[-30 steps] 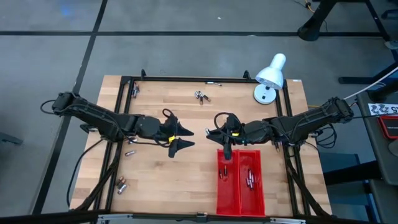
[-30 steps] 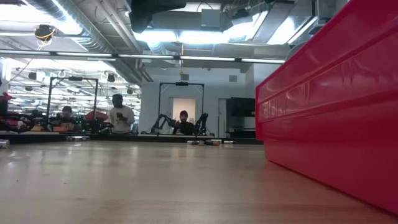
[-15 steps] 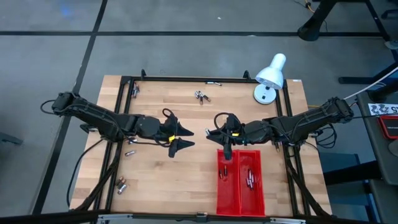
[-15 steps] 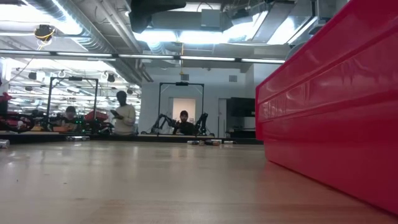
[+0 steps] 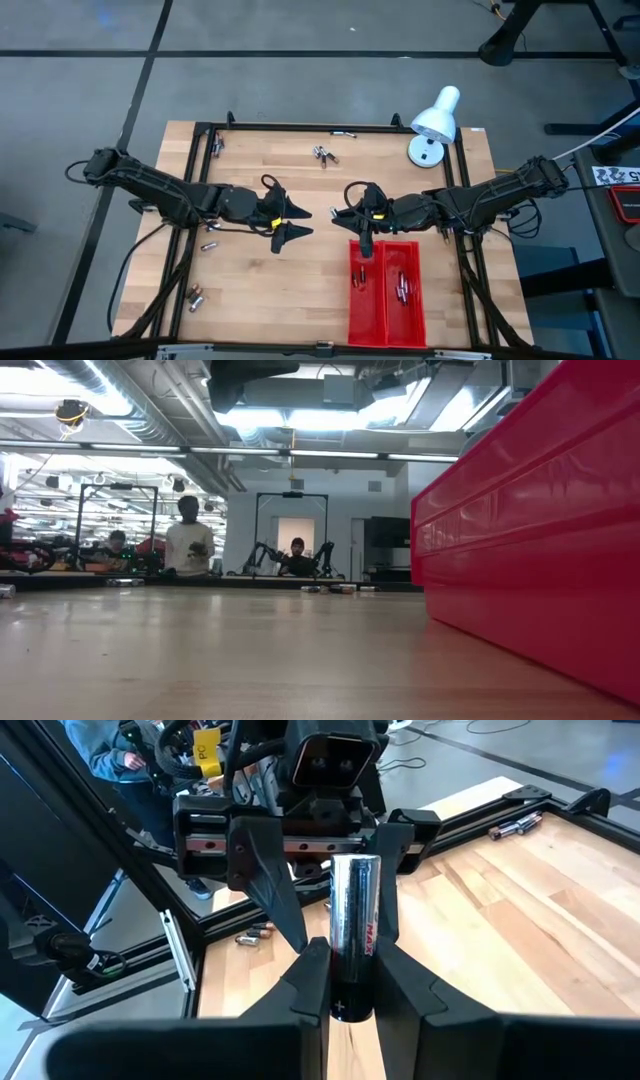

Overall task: Sort batteries
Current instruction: Put the silver battery into the right red bin

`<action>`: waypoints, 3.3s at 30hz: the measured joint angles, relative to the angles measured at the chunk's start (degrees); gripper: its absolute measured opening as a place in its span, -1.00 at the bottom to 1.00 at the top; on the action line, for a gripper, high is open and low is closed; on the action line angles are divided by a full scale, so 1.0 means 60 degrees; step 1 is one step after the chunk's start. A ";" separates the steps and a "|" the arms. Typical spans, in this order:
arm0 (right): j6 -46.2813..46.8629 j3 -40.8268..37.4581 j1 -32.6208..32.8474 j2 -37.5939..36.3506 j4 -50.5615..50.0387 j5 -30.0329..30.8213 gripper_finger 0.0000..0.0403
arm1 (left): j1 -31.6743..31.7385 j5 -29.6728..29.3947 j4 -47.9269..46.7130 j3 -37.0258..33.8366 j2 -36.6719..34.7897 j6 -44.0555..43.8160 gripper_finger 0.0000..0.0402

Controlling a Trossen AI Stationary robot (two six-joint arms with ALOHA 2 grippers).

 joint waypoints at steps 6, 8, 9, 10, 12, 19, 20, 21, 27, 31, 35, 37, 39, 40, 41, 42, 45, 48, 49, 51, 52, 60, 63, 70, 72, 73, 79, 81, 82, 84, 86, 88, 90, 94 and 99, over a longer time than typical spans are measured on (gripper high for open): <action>-0.0134 0.0000 0.0000 0.0000 0.0000 0.0000 -0.77 | 0.0007 -0.0192 0.0000 0.0000 0.0004 0.0123 0.22; -0.0150 -0.0004 0.0000 0.0000 0.0000 0.0000 -0.77 | 0.0012 -0.0201 0.0000 0.0000 0.0004 0.0121 0.22; -0.0161 -0.0004 0.0000 0.0000 0.0000 0.0000 -0.77 | 0.0012 -0.0208 0.0000 0.0000 0.0004 0.0121 0.22; -0.0163 -0.0004 0.0000 0.0000 -0.0004 0.0000 -0.77 | 0.0012 -0.0215 0.0000 0.0000 0.0004 0.0128 0.22; -0.0165 -0.0004 0.0000 0.0000 -0.0032 0.0000 -0.77 | 0.0016 -0.0221 0.0000 0.0000 0.0004 0.0136 0.22; -0.0167 -0.0007 0.0000 0.0000 -0.0190 0.0000 -0.77 | 0.0020 -0.0294 -0.0003 0.0000 0.0004 0.0186 0.22; -0.0167 -0.0007 0.0000 0.0000 -0.0218 0.0000 -0.77 | 0.0020 -0.0304 0.0000 0.0000 0.0004 0.0193 0.22; -0.0167 -0.0007 -0.0004 0.0000 -0.0235 0.0000 -0.77 | 0.0020 -0.0320 0.0000 0.0000 0.0004 0.0210 0.22; -0.0167 -0.0007 -0.0004 0.0000 -0.0251 0.0003 -0.77 | 0.0020 -0.0443 -0.0004 0.0000 0.0004 0.0327 0.22; -0.0164 -0.0007 -0.0007 0.0000 -0.0268 0.0000 -0.77 | 0.0020 -0.0446 -0.0004 0.0000 0.0004 0.0397 0.22; -0.0134 -0.0007 -0.0006 0.0000 -0.0722 -0.0628 -0.77 | 0.0020 -0.0443 -0.0004 0.0000 0.0004 0.0391 0.22; 0.0059 -0.0007 0.0013 0.0000 -0.1180 -0.1413 -0.77 | 0.0020 -0.0443 -0.0011 0.0000 0.0004 0.0380 0.22; 0.0558 -0.0004 0.0173 0.0000 -0.1914 -0.2166 -0.77 | 0.0016 -0.0443 -0.0035 0.0000 0.0004 0.0376 0.22; 0.0871 -0.0004 0.0280 0.0000 -0.2421 -0.2475 -0.77 | 0.0016 -0.0443 -0.0065 0.0000 0.0004 0.0372 0.22; 0.1213 -0.0006 0.0431 0.0000 -0.2930 -0.2693 -0.77 | 0.0016 -0.0443 -0.0123 0.0000 0.0004 0.0367 0.22; 0.1577 -0.0007 0.0634 0.0004 -0.3404 -0.2850 -0.77 | 0.0016 -0.0443 -0.0194 0.0000 0.0004 0.0363 0.22; 0.2647 -0.0007 0.1396 0.0004 -0.4652 -0.3264 -0.77 | 0.0009 -0.0443 -0.0200 -0.0066 0.0004 0.0348 0.22; 0.3583 -0.0007 0.2312 0.0004 -0.5558 -0.3522 -0.77 | 0.0009 -0.0443 -0.0029 -0.0296 0.0004 0.0337 0.22; 0.3913 -0.0007 0.2607 0.0004 -0.5779 -0.3509 -0.77 | 0.0009 -0.0443 -0.0010 -0.0375 0.0004 0.0305 0.22; 0.4476 -0.0007 0.3162 0.0004 -0.6077 -0.3477 -0.77 | 0.0041 -0.0443 0.0064 -0.0478 0.0004 0.0181 0.22; 0.4731 -0.0007 0.3421 0.0004 -0.6234 -0.3417 -0.77 | 0.0066 -0.0441 0.0130 -0.0533 0.0004 0.0119 0.22; 0.6000 -0.0574 0.4444 0.0071 -0.7184 -0.2450 -0.77 | 0.0390 -0.0437 0.0144 -0.0597 0.0011 0.0206 0.22; 0.6178 -0.1131 0.4323 0.0073 -0.6775 -0.2437 -0.73 | 0.0520 -0.0438 0.0168 -0.0597 0.0011 0.0203 0.22; 0.6623 -0.1810 0.3978 0.0073 -0.6755 -0.2476 -0.49 | 0.0569 -0.0086 0.0157 -0.0597 0.0011 0.0083 0.22; 0.6520 -0.1854 0.3974 0.0073 -0.6791 -0.2403 -0.43 | 0.0516 -0.0082 0.0157 -0.0597 0.0011 -0.0043 0.22; 0.6375 -0.1854 0.3974 0.0073 -0.6779 -0.2346 -0.40 | 0.0496 -0.0082 0.0157 -0.0597 0.0011 -0.0079 0.22; 0.5842 -0.1852 0.3745 0.0073 -0.6880 -0.2478 -0.30 | 0.0208 -0.0080 -0.0121 -0.0597 0.0011 -0.0092 0.22; 0.5586 -0.1764 0.3559 0.0038 -0.7155 -0.2716 -0.30 | 0.0067 -0.0075 -0.0474 -0.0597 0.0010 -0.0172 0.22; 0.5452 -0.1681 0.3469 -0.0002 -0.7234 -0.2789 -0.30 | -0.0019 -0.0053 -0.0698 -0.0597 0.0007 -0.0238 0.22; 0.5172 -0.1461 0.3329 -0.0144 -0.7378 -0.2728 -0.31 | -0.0175 0.0138 -0.1225 -0.0597 0.0007 -0.0443 0.22; 0.4898 -0.1204 0.3231 -0.0346 -0.7560 -0.2310 -0.32 | -0.0311 0.0481 -0.1857 -0.0594 0.0007 -0.0683 0.22; 0.4616 -0.0953 0.3231 -0.0590 -0.7517 -0.1586 -0.34 | -0.0440 0.0809 -0.3073 -0.0509 0.0000 -0.1088 0.22; 0.4384 -0.0736 0.3242 -0.0832 -0.7515 -0.0680 -0.34 | -0.0582 0.1020 -0.4688 -0.0312 0.0000 -0.1485 0.21; 0.3911 -0.0486 0.3242 -0.1222 -0.7486 0.0713 -0.35 | -0.0687 0.1145 -0.8671 -0.0027 -0.0007 -0.2668 0.15; 0.3393 -0.0463 0.3086 -0.1450 -0.7479 0.1336 -0.35 | -0.0805 0.2198 -1.1442 -0.0125 -0.0007 -0.3866 0.06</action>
